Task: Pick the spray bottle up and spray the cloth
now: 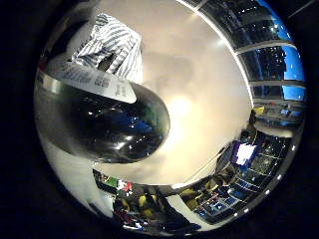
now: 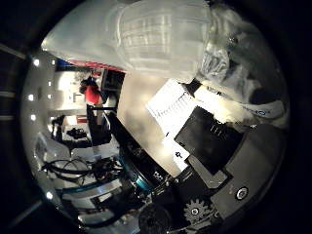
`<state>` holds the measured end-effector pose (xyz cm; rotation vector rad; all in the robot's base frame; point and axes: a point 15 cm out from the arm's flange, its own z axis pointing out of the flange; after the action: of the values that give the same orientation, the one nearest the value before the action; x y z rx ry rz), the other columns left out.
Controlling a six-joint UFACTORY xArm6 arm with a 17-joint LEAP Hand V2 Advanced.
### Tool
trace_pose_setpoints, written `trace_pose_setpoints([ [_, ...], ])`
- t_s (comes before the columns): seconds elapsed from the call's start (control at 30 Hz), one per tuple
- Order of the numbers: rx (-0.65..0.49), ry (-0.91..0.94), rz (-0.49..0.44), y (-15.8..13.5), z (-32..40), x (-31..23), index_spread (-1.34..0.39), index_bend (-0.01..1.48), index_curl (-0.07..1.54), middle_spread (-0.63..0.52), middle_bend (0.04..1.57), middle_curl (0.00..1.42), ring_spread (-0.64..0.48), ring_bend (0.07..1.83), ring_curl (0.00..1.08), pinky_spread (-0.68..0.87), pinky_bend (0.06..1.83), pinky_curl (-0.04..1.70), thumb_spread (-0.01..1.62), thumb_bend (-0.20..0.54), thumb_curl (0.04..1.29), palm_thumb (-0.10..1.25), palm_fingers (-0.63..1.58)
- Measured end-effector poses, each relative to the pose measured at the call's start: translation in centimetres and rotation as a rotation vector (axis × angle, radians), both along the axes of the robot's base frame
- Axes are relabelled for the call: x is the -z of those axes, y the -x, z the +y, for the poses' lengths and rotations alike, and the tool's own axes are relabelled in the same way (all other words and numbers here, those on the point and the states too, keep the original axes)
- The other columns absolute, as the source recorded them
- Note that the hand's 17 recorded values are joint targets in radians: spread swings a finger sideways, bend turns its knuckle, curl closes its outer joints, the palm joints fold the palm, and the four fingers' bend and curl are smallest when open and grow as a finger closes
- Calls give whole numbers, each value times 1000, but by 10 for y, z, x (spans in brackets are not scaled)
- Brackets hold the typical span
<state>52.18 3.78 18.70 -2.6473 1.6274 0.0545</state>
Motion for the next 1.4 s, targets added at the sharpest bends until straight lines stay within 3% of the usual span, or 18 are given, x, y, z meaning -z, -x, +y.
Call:
trace_pose_setpoints([
  [0.33, -11, 56, -16, -8, -10, -14, -294, 979, 1099, -151, 1338, 888, -269, 1305, 940, -153, 983, 1687, 830, -16, 801, 1074, 1072],
  [0.9, 28, 69, 32, -7, -24, 16, -297, 978, 1105, -150, 1344, 883, -272, 1306, 945, -136, 982, 1684, 801, -17, 824, 1056, 1072],
  [1.17, 80, 11, -60, -21, -23, -36, -301, 978, 1105, -150, 1353, 884, -272, 1306, 945, -128, 983, 1684, 794, -17, 832, 1054, 1073],
  [1.4, 124, -192, -93, -20, 22, -72, -308, 978, 1102, -149, 1356, 881, -272, 1305, 945, -122, 982, 1683, 797, -17, 829, 1049, 1073],
])
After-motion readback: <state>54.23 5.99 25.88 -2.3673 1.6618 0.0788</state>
